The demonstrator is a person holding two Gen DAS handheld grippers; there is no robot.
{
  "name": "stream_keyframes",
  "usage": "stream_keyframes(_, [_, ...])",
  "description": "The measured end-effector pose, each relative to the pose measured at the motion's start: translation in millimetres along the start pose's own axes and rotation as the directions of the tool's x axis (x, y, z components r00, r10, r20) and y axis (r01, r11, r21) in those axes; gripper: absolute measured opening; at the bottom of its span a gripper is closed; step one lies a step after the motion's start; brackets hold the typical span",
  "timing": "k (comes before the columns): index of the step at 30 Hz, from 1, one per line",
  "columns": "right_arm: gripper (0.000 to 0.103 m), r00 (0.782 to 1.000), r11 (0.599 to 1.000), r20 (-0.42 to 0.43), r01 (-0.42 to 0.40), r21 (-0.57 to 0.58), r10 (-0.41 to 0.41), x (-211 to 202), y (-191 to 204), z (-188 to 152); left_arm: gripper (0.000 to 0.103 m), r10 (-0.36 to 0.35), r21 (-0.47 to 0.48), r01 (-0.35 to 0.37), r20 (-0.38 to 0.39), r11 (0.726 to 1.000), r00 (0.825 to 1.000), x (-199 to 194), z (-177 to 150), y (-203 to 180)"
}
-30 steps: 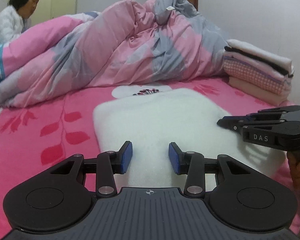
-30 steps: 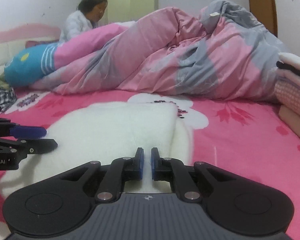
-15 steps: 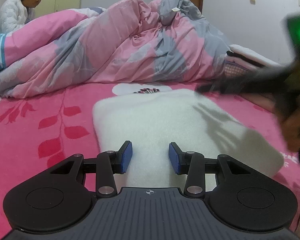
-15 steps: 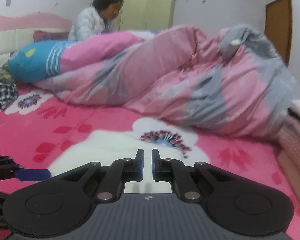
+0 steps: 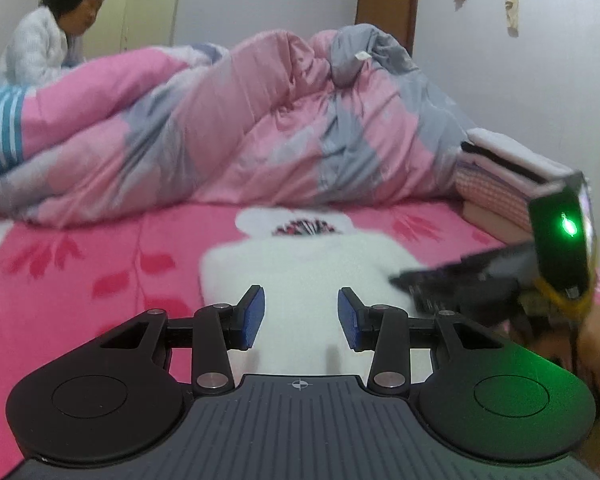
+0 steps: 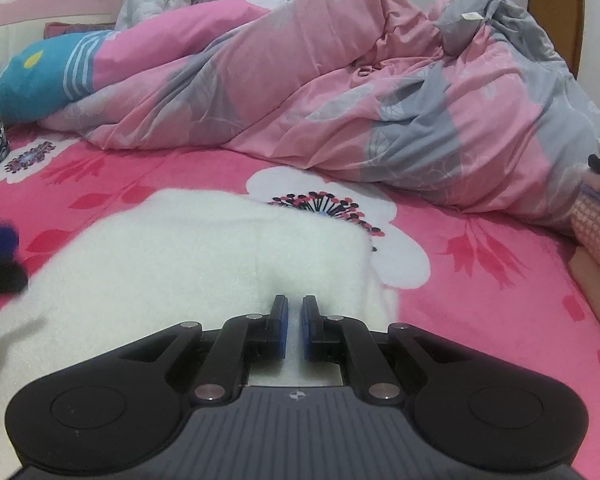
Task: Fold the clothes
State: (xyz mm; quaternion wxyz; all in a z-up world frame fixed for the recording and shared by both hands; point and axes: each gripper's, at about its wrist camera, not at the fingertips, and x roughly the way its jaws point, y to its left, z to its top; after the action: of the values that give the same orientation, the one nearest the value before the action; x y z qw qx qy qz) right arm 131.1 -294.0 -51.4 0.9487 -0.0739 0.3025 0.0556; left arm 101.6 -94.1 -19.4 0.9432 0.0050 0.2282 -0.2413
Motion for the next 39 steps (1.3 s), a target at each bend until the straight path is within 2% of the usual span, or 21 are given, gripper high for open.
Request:
stream_keyframes(2, [0.006,1.0,1.0,0.0,-0.003,0.01,0.003,0,0,1,0.04,0.01,0.009,-0.01,-0.009,1.0,1.0,12,6,-2])
stream_keyframes(5, [0.006,1.0,0.998,0.0,-0.028,0.051,0.028,-1,-7,0,0.04,0.005,0.004,-0.005,-0.11,1.0,0.994,45,-6,-2])
stream_keyframes(8, [0.006,0.998,0.997,-0.02,-0.052,0.063,0.053,-2,-12,4,0.04,0.024,0.054,-0.02,-0.074,0.998,0.997,43,-14,-8])
stream_keyframes(11, [0.006,0.996,0.996,-0.044,-0.069,0.061,0.072,-8,-17,21,0.04,0.01,0.032,-0.007,-0.082,0.999,0.997,43,-13,-3])
stream_keyframes(15, [0.007,0.999,0.999,-0.003,-0.04,0.015,0.04,0,-17,45,0.04,0.016,0.031,-0.014,-0.074,0.999,0.997,44,-15,-5])
stream_keyframes(17, [0.007,0.999,0.999,-0.032,-0.037,0.005,0.037,20,-19,47,0.04,0.023,0.038,-0.02,-0.071,0.999,0.997,44,-15,-6])
stream_keyframes(19, [0.004,0.995,0.999,-0.097,-0.023,-0.024,0.02,51,-22,36,0.04,0.016,0.035,-0.013,-0.074,0.999,0.997,45,-15,-5])
stream_keyframes(20, [0.004,0.995,0.999,-0.1,-0.032,-0.022,0.029,58,-23,33,0.04,0.014,0.029,-0.012,-0.077,1.0,0.997,46,-15,-4])
stream_keyframes(22, [0.004,0.992,1.0,-0.126,-0.03,0.001,0.03,57,-24,42,0.04,0.012,0.024,-0.01,-0.079,1.0,0.997,45,-14,-4])
stream_keyframes(26, [0.005,0.996,1.0,-0.09,-0.017,-0.018,0.016,47,-20,65,0.04,0.013,0.023,-0.011,-0.068,1.0,0.998,44,-16,-4])
stream_keyframes(28, [0.005,0.995,1.0,-0.096,-0.006,-0.007,0.006,56,-23,68,0.04,0.014,0.021,-0.013,-0.065,1.0,0.998,44,-17,-5])
stream_keyframes(30, [0.005,0.986,0.999,-0.162,0.036,-0.039,-0.042,83,-25,57,0.04,0.013,0.023,-0.012,-0.065,1.0,0.998,45,-17,-5])
stream_keyframes(31, [0.005,0.985,0.999,-0.168,0.041,-0.03,-0.045,89,-28,54,0.04,0.013,0.025,-0.011,-0.066,1.0,0.998,45,-16,-5])
stream_keyframes(35, [0.007,0.987,0.999,-0.155,0.039,0.033,-0.034,81,-32,69,0.04,0.008,0.022,-0.007,-0.062,1.0,0.998,43,-17,-4])
stream_keyframes(37, [0.007,0.993,0.999,-0.109,-0.042,0.029,0.045,70,-22,82,0.04,0.009,0.018,-0.008,-0.055,1.0,0.998,43,-18,-4])
stream_keyframes(39, [0.007,0.989,0.991,-0.058,-0.133,0.015,0.134,58,-10,95,0.04,0.013,0.015,-0.012,-0.052,1.0,0.999,43,-19,-4])
